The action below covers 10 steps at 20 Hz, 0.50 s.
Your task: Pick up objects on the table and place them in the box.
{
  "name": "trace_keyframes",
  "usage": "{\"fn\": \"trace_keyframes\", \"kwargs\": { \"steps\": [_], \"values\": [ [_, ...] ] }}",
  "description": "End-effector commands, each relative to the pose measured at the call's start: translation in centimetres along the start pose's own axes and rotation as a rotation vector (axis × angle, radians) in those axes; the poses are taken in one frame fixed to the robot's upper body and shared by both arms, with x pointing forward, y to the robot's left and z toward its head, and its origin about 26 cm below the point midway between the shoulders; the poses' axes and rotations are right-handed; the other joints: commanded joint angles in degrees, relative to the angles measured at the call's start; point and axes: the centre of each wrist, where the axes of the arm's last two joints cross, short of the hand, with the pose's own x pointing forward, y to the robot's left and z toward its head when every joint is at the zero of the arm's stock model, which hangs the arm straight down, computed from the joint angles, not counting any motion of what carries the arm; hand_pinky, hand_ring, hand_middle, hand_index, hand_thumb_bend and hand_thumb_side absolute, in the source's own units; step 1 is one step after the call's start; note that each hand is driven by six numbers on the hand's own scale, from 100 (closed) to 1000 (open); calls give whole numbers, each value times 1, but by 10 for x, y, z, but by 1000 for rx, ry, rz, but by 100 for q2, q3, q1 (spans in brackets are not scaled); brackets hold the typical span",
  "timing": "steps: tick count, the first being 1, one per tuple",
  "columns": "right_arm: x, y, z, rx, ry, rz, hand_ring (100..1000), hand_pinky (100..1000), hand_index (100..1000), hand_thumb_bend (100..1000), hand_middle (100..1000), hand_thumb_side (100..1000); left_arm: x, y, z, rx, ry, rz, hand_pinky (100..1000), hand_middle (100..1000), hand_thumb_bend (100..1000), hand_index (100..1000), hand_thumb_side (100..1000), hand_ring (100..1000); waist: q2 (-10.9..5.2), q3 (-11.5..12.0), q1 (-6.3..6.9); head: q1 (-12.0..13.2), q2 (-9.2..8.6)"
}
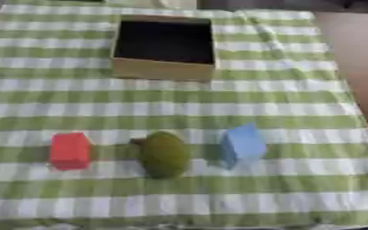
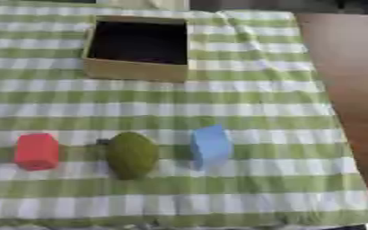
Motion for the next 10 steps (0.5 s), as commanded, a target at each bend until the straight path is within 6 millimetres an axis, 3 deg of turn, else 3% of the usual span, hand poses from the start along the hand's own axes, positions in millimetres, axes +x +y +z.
{"fn": "trace_keyframes", "kwargs": {
  "steps": [1, 10],
  "values": [
    [8, -2, -4, 16, -22, 22, 860, 983, 890, 100, 633, 559, 6, 3, -6, -6, -30, -10, 669, 785, 100, 878, 595, 809, -57, 0, 19, 6, 29],
    [8, -2, -3, 18, -20, 23, 860, 983, 890, 100, 632, 559, 7, 2, -7, -18, -32, -12, 670, 788, 100, 881, 592, 811, -52, 2, 18, 0, 30]
  ]
}}
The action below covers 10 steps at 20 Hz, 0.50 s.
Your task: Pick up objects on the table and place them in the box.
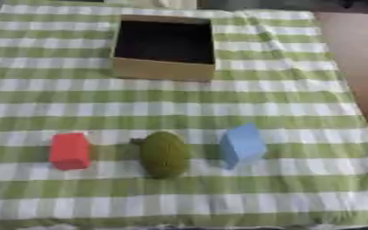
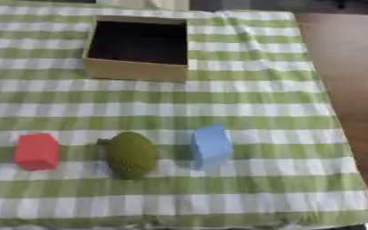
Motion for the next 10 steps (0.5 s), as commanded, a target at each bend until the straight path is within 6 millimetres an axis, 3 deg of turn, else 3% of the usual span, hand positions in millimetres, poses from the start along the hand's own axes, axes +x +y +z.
{"fn": "trace_keyframes", "kwargs": {
  "steps": [1, 10],
  "values": [
    [8, -2, -4, 19, -25, 24, 860, 983, 890, 100, 632, 559, 7, 2, -7, -28, -34, -15, 671, 789, 100, 884, 589, 812, -54, 3, 20, -2, 30],
    [8, -2, -4, 26, -13, 22, 860, 984, 891, 100, 632, 561, 19, -7, -29, -318, -98, -142, 684, 794, 100, 900, 568, 816, -91, -6, 74, 2, 30]
  ]
}}
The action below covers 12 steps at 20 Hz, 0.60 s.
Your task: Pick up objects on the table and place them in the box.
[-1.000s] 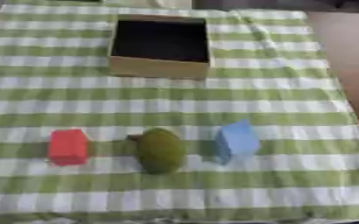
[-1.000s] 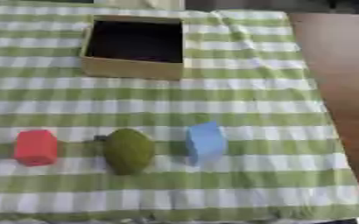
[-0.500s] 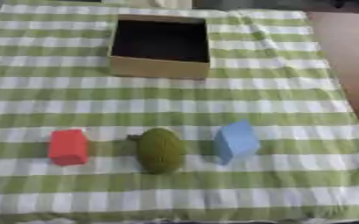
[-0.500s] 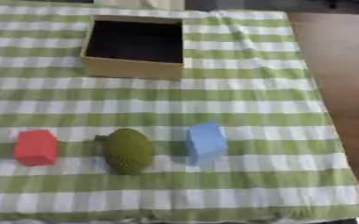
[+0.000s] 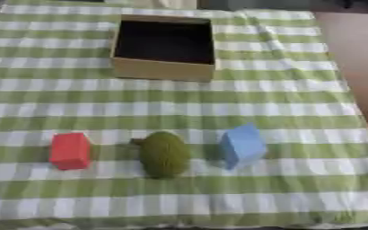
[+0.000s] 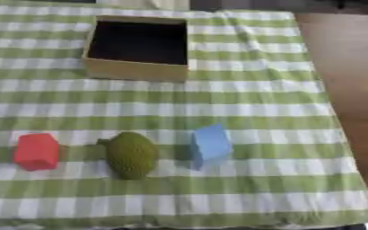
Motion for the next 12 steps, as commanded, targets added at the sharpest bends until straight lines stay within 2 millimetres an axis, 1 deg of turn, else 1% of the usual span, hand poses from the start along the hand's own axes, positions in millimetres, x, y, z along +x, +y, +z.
{"fn": "trace_keyframes", "kwargs": {
  "steps": [1, 7, 9, 12],
  "values": [
    [8, -2, -5, 22, -20, 23, 860, 984, 891, 100, 632, 561, 9, 5, -10, -110, -37, -61, 686, 795, 100, 901, 567, 817, -95, -6, 81, 7, 30],
    [8, -2, -5, 27, -20, 23, 860, 983, 890, 100, 632, 560, 14, 5, -18, -231, -61, -97, 699, 806, 100, 907, 554, 827, -110, -18, 88, 9, 30],
    [9, -2, -5, 29, -21, 23, 859, 983, 890, 100, 632, 560, 16, 3, -21, -294, -66, -117, 703, 808, 100, 911, 549, 829, -114, -19, 89, 5, 30],
    [9, -2, -5, 30, -21, 23, 859, 983, 890, 100, 632, 560, 17, 2, -23, -329, -68, -127, 703, 808, 100, 911, 549, 829, -116, -16, 89, 1, 30]
  ]
}}
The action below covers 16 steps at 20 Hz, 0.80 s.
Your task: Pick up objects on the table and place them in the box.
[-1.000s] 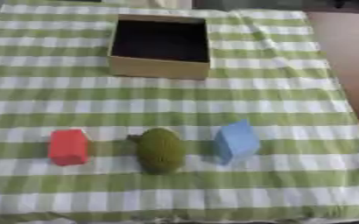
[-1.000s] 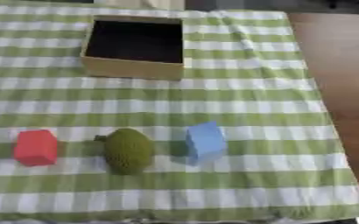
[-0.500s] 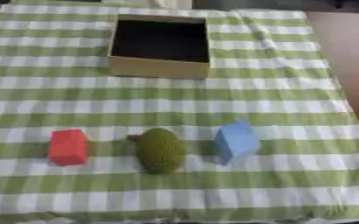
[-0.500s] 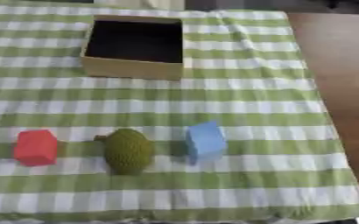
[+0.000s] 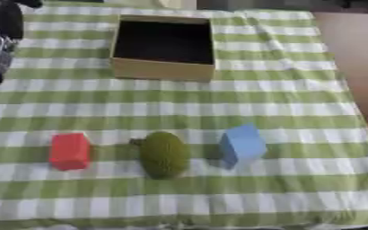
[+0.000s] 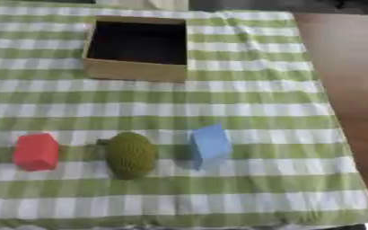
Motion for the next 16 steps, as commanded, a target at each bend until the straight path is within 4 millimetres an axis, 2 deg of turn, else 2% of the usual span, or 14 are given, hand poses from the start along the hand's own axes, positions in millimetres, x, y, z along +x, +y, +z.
{"fn": "trace_keyframes", "kwargs": {
  "steps": [1, 11, 16],
  "values": [
    [9, -2, -5, 26, -24, 24, 859, 983, 890, 100, 632, 560, 6, 8, -4, -44, -20, -43, 703, 808, 100, 911, 549, 829, -110, -4, 88, -1, 30],
    [8, -2, -5, 38, -15, 19, 860, 984, 891, 100, 632, 559, 12, -2, -12, -356, 8, -114, 729, 819, 100, 924, 531, 837, -140, -32, 131, -25, 30],
    [8, -2, -5, 44, -11, 21, 860, 984, 891, 100, 632, 559, 9, -2, -1, -510, 122, -171, 818, 877, 100, 964, 570, 894, -136, -36, 160, -21, 30]
  ]
}}
